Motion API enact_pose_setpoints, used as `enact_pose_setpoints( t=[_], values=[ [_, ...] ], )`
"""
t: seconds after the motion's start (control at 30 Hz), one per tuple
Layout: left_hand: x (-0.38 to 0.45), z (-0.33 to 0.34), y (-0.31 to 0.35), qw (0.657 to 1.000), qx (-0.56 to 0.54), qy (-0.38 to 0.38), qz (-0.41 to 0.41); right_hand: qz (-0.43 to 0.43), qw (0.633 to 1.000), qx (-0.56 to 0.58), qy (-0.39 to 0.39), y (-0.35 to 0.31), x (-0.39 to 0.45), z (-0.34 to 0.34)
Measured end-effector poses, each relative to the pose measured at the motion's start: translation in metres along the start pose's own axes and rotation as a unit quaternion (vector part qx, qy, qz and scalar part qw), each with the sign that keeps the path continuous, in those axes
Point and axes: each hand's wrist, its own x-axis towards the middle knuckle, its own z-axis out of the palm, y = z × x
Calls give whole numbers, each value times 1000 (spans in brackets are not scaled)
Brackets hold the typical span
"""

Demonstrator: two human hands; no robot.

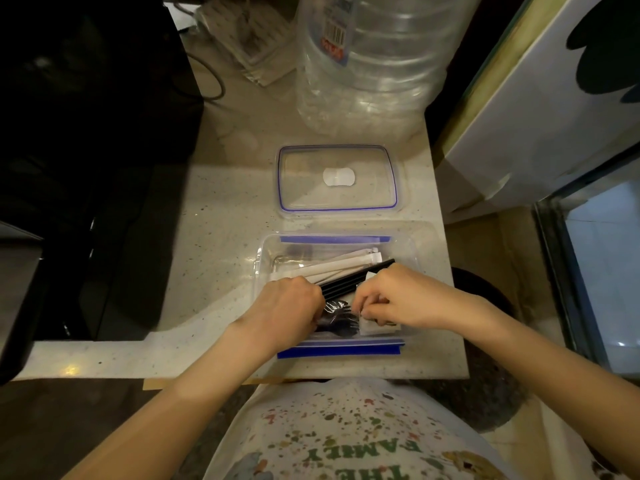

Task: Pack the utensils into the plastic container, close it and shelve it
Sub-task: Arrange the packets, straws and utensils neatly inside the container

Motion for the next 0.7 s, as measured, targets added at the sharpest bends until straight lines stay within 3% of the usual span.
enact_pose_setpoints(
  t=[0.07,0.23,0.37,0.53,0.7],
  values=[
    [-1,-1,-2,1000,15,1,-10,-1,1000,-9,16,2,0,0],
    [-2,-4,-4,999,28,-6,-23,-41,982,-174,66,6,0,1],
    [-2,-5,-5,999,25,-18,-27,-49,980,-184,57,1,0,-3],
    [-2,-7,-5,999,-4,-29,-18,-83,973,-191,100,-8,11,-4],
    [-2,-8,-5,999,-26,-38,-13,-72,961,-260,65,-12,27,8]
  ],
)
